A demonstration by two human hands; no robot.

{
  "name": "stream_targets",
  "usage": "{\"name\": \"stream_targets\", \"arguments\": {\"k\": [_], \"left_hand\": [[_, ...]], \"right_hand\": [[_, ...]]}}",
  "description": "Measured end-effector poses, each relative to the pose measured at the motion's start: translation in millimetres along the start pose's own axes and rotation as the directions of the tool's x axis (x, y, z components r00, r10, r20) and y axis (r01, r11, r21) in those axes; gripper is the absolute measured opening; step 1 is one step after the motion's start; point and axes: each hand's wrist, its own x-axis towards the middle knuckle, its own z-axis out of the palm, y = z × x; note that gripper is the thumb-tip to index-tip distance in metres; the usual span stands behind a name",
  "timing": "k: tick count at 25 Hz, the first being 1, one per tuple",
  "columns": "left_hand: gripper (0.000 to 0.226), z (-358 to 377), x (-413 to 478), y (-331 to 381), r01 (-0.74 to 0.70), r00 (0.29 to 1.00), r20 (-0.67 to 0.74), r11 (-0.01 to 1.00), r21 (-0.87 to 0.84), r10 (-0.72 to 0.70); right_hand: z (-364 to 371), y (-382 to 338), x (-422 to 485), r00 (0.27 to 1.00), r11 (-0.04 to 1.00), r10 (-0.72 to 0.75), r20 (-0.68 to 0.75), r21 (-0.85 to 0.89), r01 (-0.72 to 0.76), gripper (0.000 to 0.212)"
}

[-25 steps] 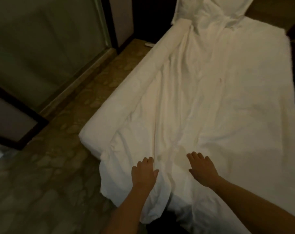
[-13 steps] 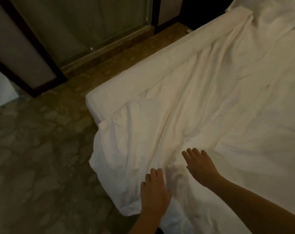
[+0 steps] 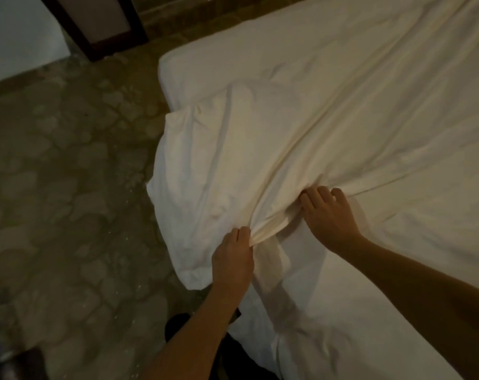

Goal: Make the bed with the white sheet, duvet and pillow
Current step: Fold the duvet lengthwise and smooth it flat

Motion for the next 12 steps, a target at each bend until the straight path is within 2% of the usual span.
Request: {"name": "stream_targets", "arguments": {"k": [2,5,9,12], "left_hand": [[0.036,-3.0,-5.5,3.4,-0.004,1.000,-0.019,0.999,-0.046,0.003],[0.049,-1.9,-9.6,2.1,-0.107,0.994,-0.012,0.994,-0.036,0.106],[0.070,-4.4,-12.0,-4.4,-0.248,0.961,0.143,0.965,0.080,0.235],[0.078,-6.4,-31.9,19.9,-0.331,0.934,0.177,0.938,0.103,0.310]], "right_hand": [[-1.9,1.2,-0.9,1.000,1.000,-0.008,-0.022,0.026,0.008,0.018],[-4.0,1.6,-3.3,1.000,0.998,0.022,-0.019,0.063,-0.021,0.023],[-13.6,10.3,-30.5,0.997,0.974,-0.071,-0.004,0.216,0.070,0.037],[-39.4,34.8,-70.3,0.994,0.970,-0.088,0.058,0.233,0.073,0.037]]}}
